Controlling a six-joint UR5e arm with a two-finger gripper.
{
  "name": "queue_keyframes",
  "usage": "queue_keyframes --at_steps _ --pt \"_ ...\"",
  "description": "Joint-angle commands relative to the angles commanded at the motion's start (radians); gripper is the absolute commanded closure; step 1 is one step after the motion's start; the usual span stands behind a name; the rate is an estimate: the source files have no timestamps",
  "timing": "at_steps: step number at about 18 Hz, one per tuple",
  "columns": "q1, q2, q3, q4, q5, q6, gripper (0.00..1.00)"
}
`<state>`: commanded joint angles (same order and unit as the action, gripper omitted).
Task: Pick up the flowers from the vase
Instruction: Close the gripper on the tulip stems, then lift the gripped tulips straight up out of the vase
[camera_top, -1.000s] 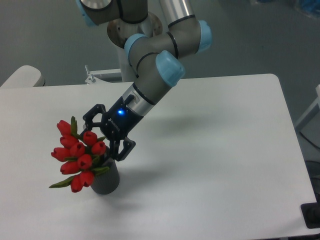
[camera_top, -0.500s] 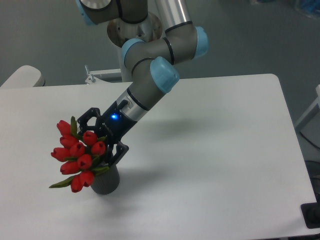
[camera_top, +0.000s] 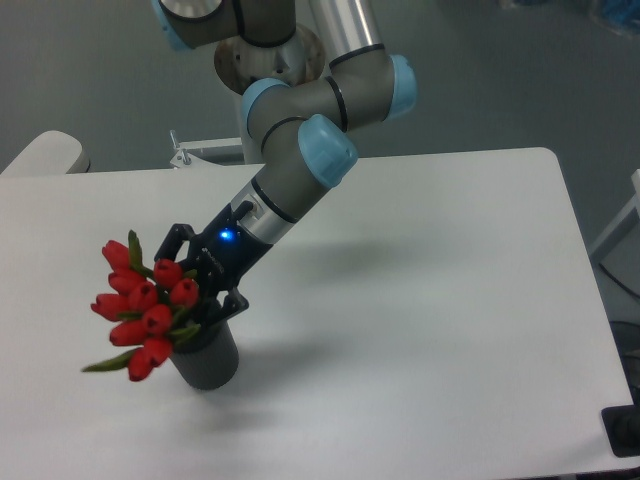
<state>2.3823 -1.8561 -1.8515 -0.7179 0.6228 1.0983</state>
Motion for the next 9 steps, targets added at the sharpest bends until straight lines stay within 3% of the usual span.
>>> queue_keyframes --at_steps 9 --pt "0.009 0.009 0.011 0.0 0.0 -0.003 0.67"
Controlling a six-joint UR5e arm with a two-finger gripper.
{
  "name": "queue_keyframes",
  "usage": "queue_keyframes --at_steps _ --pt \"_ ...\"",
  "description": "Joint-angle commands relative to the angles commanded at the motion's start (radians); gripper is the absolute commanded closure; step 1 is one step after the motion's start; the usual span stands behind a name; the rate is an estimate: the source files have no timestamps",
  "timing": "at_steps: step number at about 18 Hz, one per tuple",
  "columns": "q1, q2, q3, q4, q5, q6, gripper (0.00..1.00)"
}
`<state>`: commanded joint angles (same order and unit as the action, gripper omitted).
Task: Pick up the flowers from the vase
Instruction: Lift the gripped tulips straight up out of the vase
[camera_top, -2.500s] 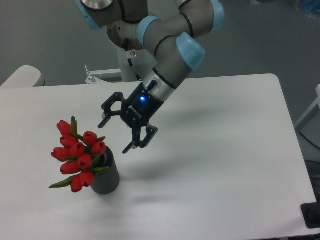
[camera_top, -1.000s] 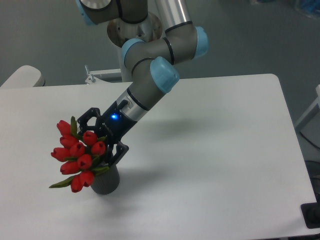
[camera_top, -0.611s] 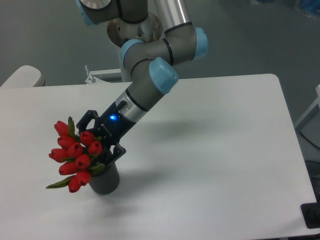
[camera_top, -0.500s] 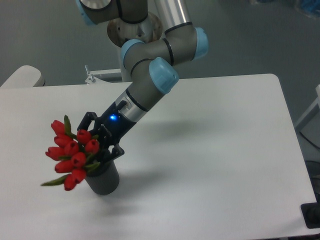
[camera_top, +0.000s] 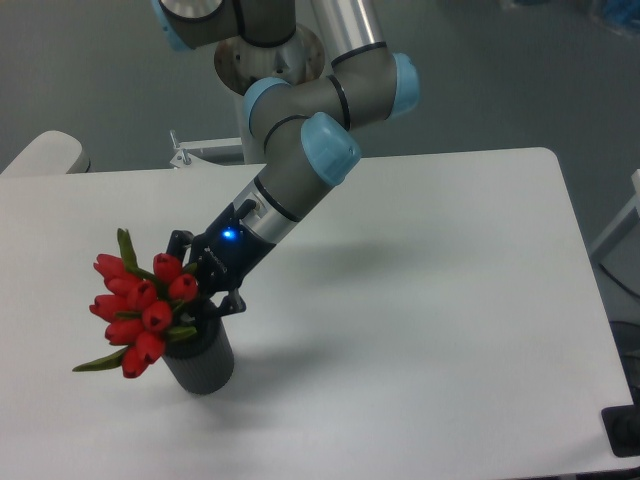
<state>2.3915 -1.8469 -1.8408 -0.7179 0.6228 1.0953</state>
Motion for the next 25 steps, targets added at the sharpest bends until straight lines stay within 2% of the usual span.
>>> queue_keyframes --at_steps 3,7,12,21,25 --pt "0.006 0.011 0.012 0.0 -0.003 -0.046 0.67" --pt "0.006 0.02 0.072 0.0 -0.031 -0.165 0.67" --pt "0.023 0.066 0.08 -0.002 -0.052 -0.215 0.67" --pt "0.043 0.098 0.169 -0.003 -0.086 -0.388 0.67" --pt "0.061 0.118 0.189 -0.006 -0.106 -0.416 0.67"
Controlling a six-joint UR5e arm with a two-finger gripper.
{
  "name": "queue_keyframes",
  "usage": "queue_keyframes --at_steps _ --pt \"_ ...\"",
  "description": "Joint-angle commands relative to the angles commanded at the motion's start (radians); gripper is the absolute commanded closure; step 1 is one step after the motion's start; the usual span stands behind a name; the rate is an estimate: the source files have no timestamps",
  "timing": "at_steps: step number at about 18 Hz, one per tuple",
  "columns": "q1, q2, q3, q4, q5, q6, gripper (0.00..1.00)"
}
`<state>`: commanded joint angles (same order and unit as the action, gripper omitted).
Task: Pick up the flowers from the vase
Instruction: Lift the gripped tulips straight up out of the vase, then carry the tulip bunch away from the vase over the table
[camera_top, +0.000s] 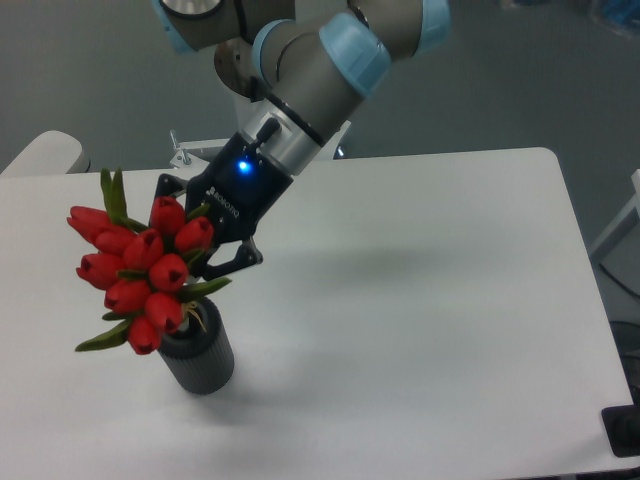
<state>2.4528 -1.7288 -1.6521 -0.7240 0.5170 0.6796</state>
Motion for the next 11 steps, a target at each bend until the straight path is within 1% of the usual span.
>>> queue_keyframes --at_steps 4,8,11 --pt "0.021 0.017 0.018 -0.002 -0.003 -0.032 0.67" --pt "0.041 0.017 0.074 -0.003 -0.005 -0.057 0.67" --pt "0.069 0.0 0.12 -0.005 -0.015 -0.064 0.67"
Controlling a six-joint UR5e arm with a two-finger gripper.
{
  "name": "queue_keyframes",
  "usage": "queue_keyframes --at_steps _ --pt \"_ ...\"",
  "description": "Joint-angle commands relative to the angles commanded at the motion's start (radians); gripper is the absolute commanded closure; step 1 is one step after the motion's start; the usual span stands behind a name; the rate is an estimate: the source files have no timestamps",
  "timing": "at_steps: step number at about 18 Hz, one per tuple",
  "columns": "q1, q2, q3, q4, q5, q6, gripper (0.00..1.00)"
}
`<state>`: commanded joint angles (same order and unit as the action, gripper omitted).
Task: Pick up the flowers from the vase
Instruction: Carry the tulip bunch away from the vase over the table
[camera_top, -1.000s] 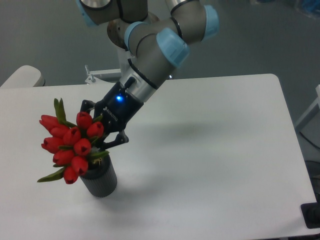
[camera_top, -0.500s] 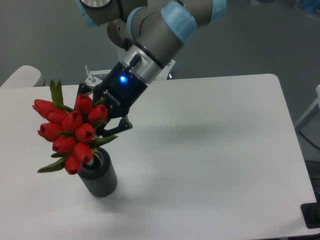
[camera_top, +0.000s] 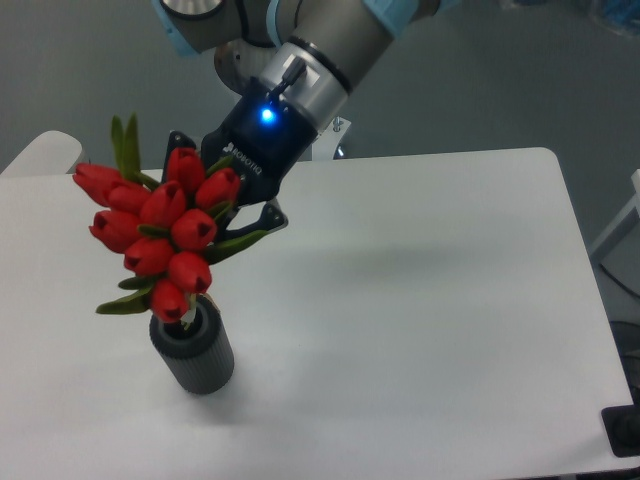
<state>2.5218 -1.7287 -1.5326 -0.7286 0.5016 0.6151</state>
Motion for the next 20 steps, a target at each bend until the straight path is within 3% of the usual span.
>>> queue_keyframes --at_steps 12,20 --pt "0.149 -0.166 0.086 0.003 -0.003 0.144 0.67" --pt "0.193 -0.239 0.117 0.005 0.0 0.284 0.67"
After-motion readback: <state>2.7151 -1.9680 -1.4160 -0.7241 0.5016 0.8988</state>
